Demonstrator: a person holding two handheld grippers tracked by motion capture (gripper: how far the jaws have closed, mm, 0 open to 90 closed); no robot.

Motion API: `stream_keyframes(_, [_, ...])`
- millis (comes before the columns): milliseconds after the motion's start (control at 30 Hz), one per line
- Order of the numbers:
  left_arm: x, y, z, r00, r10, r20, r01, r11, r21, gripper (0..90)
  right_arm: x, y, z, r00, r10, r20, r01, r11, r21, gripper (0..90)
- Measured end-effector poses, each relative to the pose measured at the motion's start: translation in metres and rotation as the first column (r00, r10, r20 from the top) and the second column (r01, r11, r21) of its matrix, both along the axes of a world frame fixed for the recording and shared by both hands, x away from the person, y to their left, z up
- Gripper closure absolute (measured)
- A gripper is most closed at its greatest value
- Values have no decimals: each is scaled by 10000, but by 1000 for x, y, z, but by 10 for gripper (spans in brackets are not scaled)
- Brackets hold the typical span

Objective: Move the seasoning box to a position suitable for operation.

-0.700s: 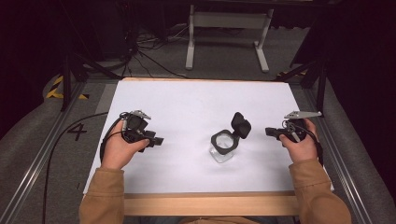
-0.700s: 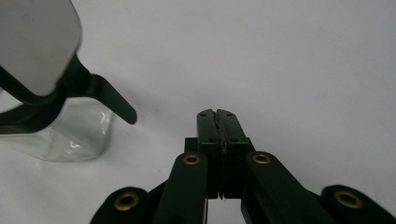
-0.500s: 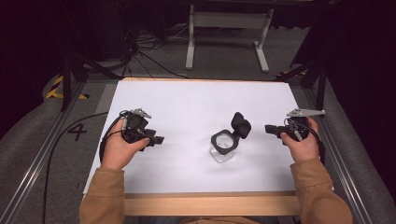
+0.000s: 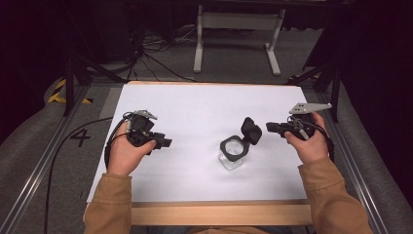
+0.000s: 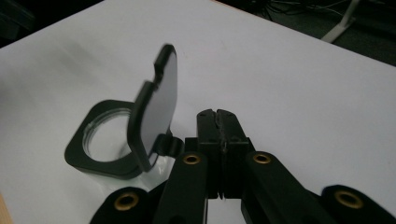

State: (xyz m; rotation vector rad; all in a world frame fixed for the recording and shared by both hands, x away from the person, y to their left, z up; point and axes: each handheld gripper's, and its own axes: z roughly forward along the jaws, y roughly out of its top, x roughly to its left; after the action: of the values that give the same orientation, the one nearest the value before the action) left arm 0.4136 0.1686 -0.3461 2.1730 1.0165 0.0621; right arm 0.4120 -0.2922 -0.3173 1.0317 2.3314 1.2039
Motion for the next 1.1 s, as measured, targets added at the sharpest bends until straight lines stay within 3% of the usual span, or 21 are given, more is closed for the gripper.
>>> stream_keyframes(333, [1,-2,-2,10000,-55,-46,56,9999,158,560,3,22,21,9974,585,419,-584,9983,-23,900])
stream_keyframes(767, [1,-3,-2,10000,-21,-13,21,10000,91,559,7,36,23,9962,810,332,-797,9961,-391,900])
stream_keyframes(833, [0,-10,-2,9998,-33,180,37,9998,-199,585,6,36,23,9960,814,361,-800,9960,-387,900])
stream_keyframes(933, [-1,-30,-5,9977,-504,461,542,9948,-862,650,7,36,23,9962,810,333,-797,9961,-371,900])
stream_keyframes(1100, [-5,-78,-10,9848,-1515,854,1623,9771,-1379,789,6,37,23,9959,823,386,-808,9960,-375,900])
